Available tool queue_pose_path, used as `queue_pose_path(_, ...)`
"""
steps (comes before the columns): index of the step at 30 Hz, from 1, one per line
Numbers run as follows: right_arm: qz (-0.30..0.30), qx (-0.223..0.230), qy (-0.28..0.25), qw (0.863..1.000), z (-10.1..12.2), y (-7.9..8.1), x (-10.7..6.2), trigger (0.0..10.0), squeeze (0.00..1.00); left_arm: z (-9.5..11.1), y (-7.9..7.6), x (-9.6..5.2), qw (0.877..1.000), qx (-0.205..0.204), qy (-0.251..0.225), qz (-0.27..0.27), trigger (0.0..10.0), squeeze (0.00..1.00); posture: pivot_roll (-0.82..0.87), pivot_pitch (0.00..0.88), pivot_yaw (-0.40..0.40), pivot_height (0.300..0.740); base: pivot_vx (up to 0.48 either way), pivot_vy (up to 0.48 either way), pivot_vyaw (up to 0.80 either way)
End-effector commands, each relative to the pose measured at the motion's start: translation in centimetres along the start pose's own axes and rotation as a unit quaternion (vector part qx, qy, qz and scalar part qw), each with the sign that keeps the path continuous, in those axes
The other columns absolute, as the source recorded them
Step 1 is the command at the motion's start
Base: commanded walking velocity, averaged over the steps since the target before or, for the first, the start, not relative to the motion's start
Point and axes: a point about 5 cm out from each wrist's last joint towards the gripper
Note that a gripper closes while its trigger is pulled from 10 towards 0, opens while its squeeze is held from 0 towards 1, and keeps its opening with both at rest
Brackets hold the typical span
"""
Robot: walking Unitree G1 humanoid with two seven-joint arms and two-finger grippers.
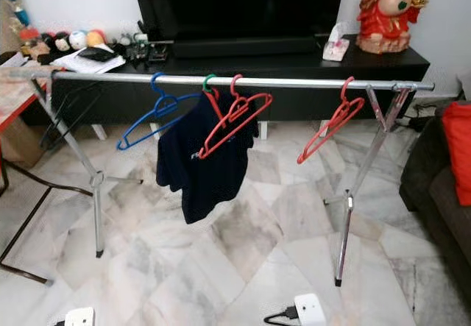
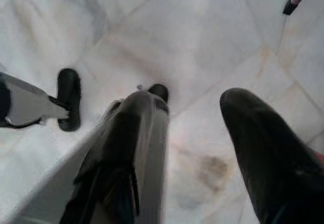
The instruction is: Hang hanger
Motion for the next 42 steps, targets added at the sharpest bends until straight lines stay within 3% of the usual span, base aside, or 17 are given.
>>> queue_pose_path(1, 0.004, 0.001, -0.002, 1.000, 0.08, 0.33, 0.05, 10.0, 0.00, 0.09, 0.12, 0.02, 1.000, 0.002, -0.001, 0.000, 10.0, 0.00, -0.09, 0.000, 0.019, 0.740, -0.262, 0.000, 0.00)
queue_pose_path(7, 0.004, 0.001, -0.001, 1.000, -0.03, 0.37, 0.04, 10.0, 0.00, 0.06, 0.05, 0.01, 1.000, 0.004, -0.001, -0.003, 10.0, 0.00, -0.10, 0.000, 0.022, 0.740, -0.272, 0.000, 0.00)
queue_pose_path(26, 0.003, 0.004, 0.005, 1.000, -0.19, 0.41, 0.04, 10.0, 0.00, 0.26, -0.01, 0.11, 1.000, 0.008, -0.001, -0.003, 10.0, 0.00, -0.10, 0.000, 0.025, 0.740, 0.000, 0.000, 0.00)
queue_pose_path(36, 0.006, -0.004, 0.008, 1.000, -0.19, 0.41, 0.04, 10.0, 0.00, 0.19, -0.06, 0.10, 1.000, 0.008, 0.001, -0.003, 10.0, 0.00, -0.10, 0.000, 0.022, 0.740, 0.000, 0.000, -0.74)
queue_pose_path(42, 0.006, -0.007, 0.009, 1.000, -0.14, 0.38, 0.05, 10.0, 0.00, 0.20, 0.05, 0.13, 1.000, 0.029, 0.005, 0.000, 10.0, 0.00, -0.10, 0.000, 0.020, 0.740, 0.000, -0.144, -0.78)
Point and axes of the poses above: a point about 5 cm out from each wrist's last joint towards the gripper, its own x axis pointing out of the wrist towards the gripper, its own z axis along the axis of the wrist's last joint, y = z × x, and after that the axes turned 10 degrees about -x, right-handed
